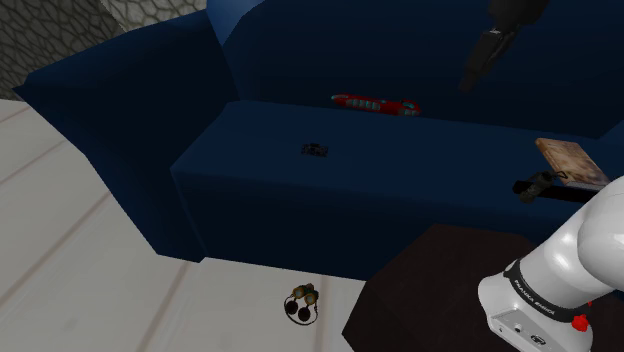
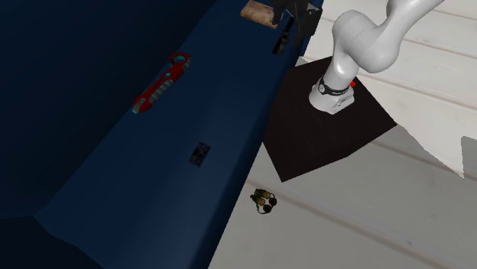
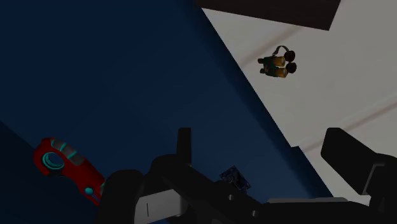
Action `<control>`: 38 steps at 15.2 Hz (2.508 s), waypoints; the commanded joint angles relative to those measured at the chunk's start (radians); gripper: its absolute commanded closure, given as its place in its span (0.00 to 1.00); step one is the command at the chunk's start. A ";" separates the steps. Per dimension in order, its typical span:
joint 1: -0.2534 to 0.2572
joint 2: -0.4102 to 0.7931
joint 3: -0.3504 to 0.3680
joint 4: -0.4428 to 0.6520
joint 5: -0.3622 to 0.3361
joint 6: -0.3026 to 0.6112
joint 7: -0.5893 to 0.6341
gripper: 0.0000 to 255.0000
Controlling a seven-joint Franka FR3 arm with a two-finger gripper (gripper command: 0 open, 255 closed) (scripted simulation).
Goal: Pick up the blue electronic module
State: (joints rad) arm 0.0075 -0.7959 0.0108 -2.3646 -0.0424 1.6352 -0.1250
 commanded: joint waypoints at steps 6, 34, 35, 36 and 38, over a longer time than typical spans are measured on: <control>0.024 0.165 -0.014 0.008 -0.009 0.144 -0.068 0.00; 0.127 1.218 0.027 0.602 -0.037 0.525 -0.389 0.00; 0.131 1.257 0.030 0.640 -0.041 0.523 -0.398 0.00; 0.135 1.293 0.033 0.676 -0.045 0.521 -0.406 0.00; 0.135 1.307 0.033 0.669 -0.046 0.541 -0.405 0.00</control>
State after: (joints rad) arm 0.1405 0.4930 0.0428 -1.7078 -0.0871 2.1709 -0.5288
